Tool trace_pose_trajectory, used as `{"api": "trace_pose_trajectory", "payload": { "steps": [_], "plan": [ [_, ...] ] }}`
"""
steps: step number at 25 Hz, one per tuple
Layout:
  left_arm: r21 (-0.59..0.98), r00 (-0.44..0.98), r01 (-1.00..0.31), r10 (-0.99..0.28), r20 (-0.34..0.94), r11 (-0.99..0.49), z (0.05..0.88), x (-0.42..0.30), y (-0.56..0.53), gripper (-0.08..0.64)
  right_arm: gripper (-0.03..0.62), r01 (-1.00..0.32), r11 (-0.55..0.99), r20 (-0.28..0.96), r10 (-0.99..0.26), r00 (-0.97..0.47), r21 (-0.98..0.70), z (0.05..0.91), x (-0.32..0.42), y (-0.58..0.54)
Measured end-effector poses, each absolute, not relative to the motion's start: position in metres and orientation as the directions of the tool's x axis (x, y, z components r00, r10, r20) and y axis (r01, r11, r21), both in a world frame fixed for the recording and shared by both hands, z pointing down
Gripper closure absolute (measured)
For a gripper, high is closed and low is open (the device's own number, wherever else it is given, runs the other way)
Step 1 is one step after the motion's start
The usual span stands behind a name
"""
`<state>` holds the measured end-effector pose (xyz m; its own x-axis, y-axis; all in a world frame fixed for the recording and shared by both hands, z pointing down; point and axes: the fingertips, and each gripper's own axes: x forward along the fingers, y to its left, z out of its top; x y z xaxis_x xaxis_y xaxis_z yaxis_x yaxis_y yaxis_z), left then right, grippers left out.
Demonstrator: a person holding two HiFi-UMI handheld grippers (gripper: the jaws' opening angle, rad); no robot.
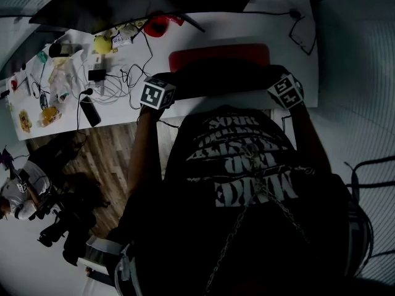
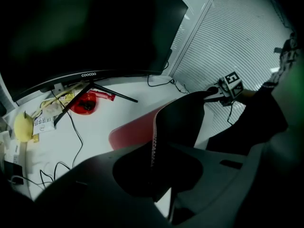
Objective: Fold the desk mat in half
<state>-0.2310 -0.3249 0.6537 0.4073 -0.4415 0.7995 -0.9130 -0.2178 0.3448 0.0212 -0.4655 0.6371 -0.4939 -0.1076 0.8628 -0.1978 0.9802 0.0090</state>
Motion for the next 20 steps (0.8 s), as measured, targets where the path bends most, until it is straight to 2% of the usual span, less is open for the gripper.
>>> {"api": "trace_pose_trajectory", "payload": {
  "steps": [7,15,18,20],
  "plan": [
    [0.299,0.346,-0.938,-0.422,0.838,-0.176,0.675,-0.255,-0.367,0.535,0.577,-0.217,0.976,0.871,-0.097,-0.482,-0.012,0.656,-0.008,-0.504],
    [0.234,0.258,-0.966,-0.379,0.889,-0.109,0.708,-0.270,-0.383,0.528,0.575,-0.326,0.945,0.884,-0.145,-0.444,-0.008,0.683,-0.025,-0.524],
    [0.174,0.184,-0.983,-0.397,0.899,-0.062,0.717,-0.278,-0.381,0.483,0.549,-0.393,0.919,0.866,-0.228,-0.445,0.039,0.685,-0.025,-0.531],
    [0.124,0.106,-0.992,-0.459,0.882,0.009,0.715,-0.293,-0.381,0.399,0.529,-0.456,0.886,0.832,-0.311,-0.460,0.080,0.678,-0.023,-0.541]
  ]
}}
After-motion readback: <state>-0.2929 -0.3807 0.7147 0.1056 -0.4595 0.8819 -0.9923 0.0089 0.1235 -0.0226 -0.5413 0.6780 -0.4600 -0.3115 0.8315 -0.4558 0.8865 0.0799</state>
